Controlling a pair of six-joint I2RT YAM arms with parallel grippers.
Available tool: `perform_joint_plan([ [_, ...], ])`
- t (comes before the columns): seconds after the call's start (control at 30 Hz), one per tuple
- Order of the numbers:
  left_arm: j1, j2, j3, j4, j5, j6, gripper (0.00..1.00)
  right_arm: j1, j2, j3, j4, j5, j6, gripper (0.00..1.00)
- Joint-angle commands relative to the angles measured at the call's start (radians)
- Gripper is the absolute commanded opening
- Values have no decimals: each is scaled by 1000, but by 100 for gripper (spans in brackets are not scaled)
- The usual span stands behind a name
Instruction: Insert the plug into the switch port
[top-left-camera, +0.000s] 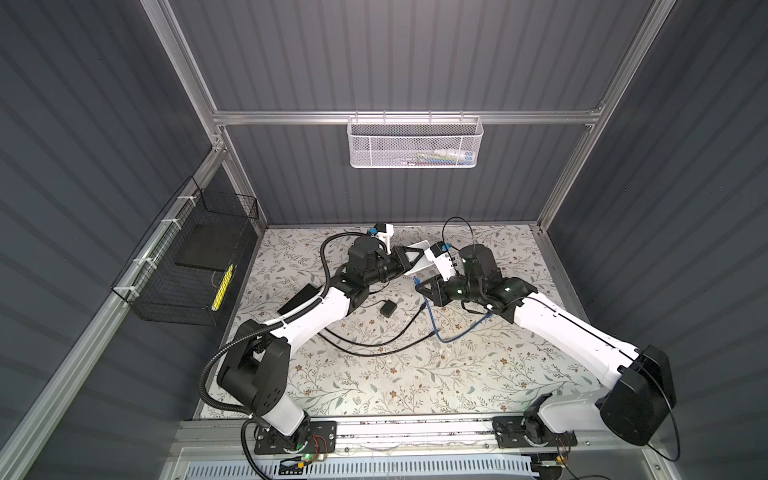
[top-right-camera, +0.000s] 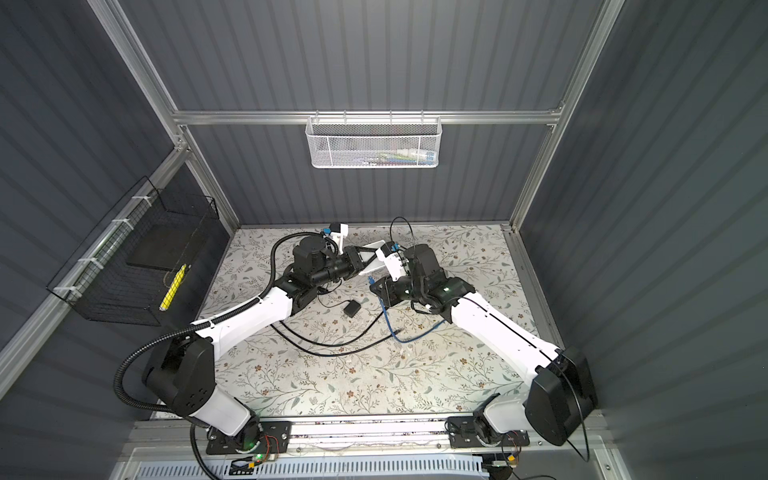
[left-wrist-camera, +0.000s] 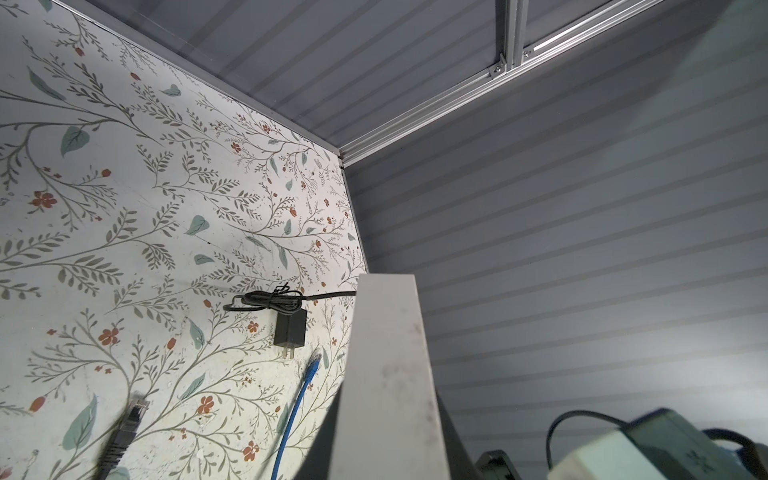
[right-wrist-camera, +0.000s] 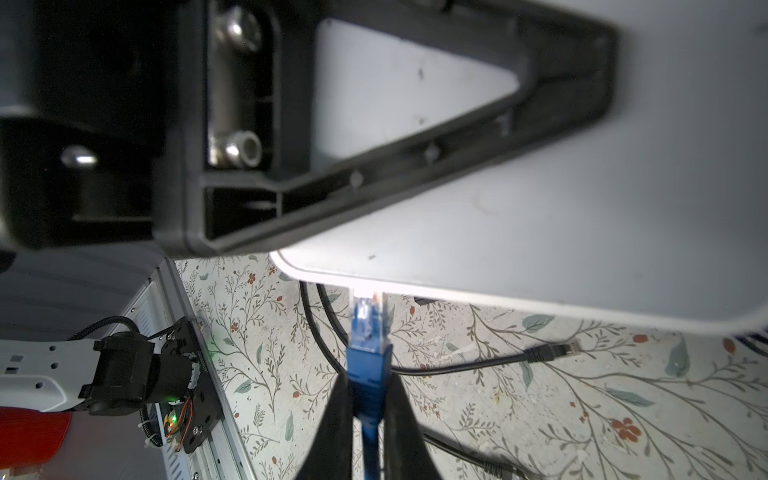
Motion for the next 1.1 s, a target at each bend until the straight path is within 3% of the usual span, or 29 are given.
perform_joint_plan([
  [0.0, -16, 0, 22, -5, 15, 31, 0, -8, -14, 45, 34, -21, 11, 0],
  [0.7, -18, 18, 20, 5, 30, 70, 0, -22, 1, 81, 33, -40, 9, 0],
  [1.07, -29, 19, 34, -20, 26, 63, 0, -17, 34, 106, 41, 11, -4, 0],
])
